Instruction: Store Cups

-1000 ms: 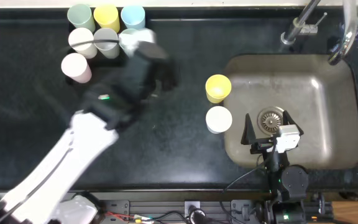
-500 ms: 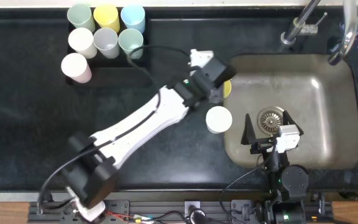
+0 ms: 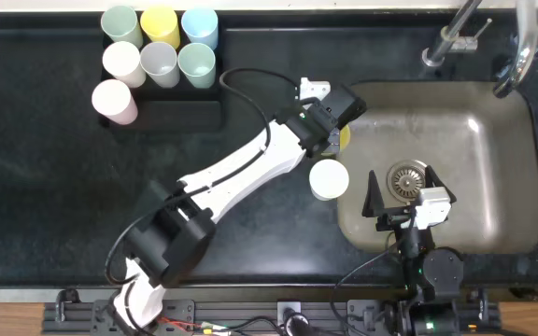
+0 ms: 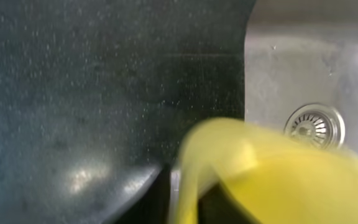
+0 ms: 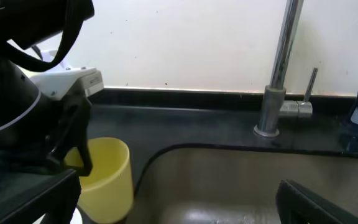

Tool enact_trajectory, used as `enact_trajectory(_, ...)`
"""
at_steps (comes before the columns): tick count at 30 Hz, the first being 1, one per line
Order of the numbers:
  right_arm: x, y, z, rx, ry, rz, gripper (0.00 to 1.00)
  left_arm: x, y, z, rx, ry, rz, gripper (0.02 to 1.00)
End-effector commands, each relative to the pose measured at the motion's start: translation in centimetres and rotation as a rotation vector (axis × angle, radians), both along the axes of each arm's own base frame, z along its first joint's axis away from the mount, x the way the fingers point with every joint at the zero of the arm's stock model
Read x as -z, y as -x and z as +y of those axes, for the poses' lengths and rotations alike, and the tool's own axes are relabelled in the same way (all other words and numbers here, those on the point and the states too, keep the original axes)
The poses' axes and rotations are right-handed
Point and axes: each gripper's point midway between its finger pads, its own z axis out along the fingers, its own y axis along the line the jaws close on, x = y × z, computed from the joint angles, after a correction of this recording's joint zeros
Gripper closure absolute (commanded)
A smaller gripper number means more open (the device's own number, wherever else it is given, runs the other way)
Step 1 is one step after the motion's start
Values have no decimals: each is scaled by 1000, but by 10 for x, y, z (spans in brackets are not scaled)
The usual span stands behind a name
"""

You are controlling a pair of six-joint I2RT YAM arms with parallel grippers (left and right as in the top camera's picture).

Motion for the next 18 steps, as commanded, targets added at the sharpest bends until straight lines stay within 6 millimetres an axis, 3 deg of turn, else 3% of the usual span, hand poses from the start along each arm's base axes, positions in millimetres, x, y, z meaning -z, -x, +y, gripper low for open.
enact_trajectory(1,0,0,2,-12,5,-12,3,-12,-10,-3,-6,-2,-47,985)
enact_trajectory(4,0,0,2,-12,5,-12,3,-29,-17,-2,-20,-2,-87,985)
enact_trajectory(7,0,0,2,-12,5,-12,3,-67,-24,5,-52,14,-173,985)
enact_trajectory(10,0,0,2,-12,5,-12,3,-110,-27,28,-98,35,-239,985)
enact_trajectory(12,0,0,2,-12,5,-12,5,-134,-28,52,-145,41,-259,985)
enact_trajectory(18,0,0,2,-12,5,-12,3,-181,-32,165,-404,14,-265,985)
